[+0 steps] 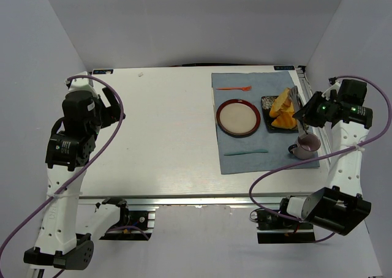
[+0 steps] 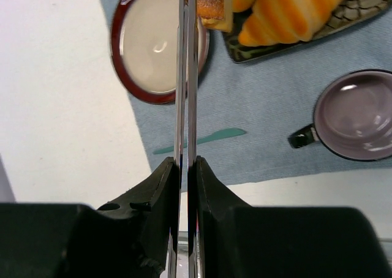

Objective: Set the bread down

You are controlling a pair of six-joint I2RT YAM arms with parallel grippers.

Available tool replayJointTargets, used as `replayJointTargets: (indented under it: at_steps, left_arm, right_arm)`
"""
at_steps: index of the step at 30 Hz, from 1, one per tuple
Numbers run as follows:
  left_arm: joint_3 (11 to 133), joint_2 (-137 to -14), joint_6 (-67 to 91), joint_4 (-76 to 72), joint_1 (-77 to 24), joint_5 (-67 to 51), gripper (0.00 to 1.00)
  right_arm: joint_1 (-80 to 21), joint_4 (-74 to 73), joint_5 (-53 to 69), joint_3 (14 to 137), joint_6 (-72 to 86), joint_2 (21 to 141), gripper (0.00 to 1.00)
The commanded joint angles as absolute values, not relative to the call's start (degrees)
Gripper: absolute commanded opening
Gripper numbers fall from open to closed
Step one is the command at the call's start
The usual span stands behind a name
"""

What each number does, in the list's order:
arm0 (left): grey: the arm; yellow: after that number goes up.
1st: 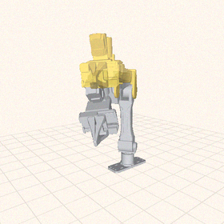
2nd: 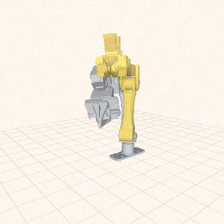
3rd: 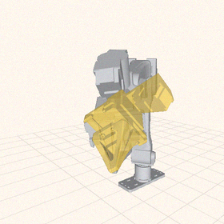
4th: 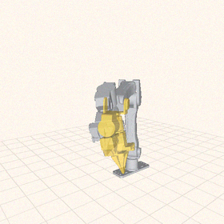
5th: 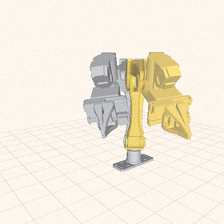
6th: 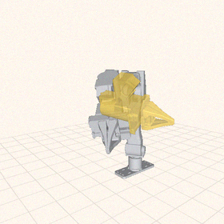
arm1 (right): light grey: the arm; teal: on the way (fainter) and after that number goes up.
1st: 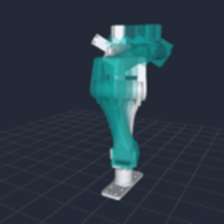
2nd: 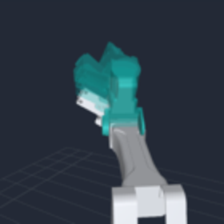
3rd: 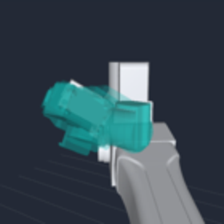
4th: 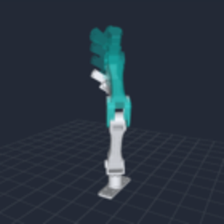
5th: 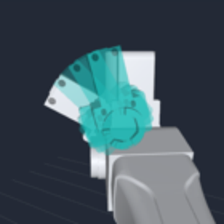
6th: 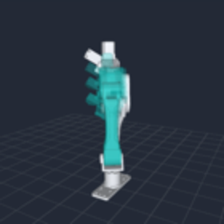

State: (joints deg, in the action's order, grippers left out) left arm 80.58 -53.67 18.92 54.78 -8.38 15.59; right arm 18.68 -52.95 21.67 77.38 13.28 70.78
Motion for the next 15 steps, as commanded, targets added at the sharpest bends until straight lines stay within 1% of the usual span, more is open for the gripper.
replayJointTargets:
  at_steps: [1, 5, 9, 15]
  left_arm:
    - [80.4, -52.6, 19.1, 53.6, -8.6, 14.9, 0.98]
    - [80.3, -52.7, 19.2, 53.4, -8.6, 14.9, 0.98]
    - [80.1, -52.8, 19.3, 53.3, -8.6, 14.7, 0.98]
    - [80.0, -52.8, 19.6, 53.2, -8.6, 14.4, 0.98]
  right_arm:
    - [18.6, -50.3, 27.8, 80.2, 14.5, 68.5, 0.00]
    - [17.6, -46.5, 34.2, 78.6, 18.1, 67.2, 0.00]
    - [15.3, -41.6, 37.8, 74.8, 22.7, 65.6, 0.00]
    - [4.8, -33.0, 36.7, 67.9, 29.9, 65.7, 0.00]
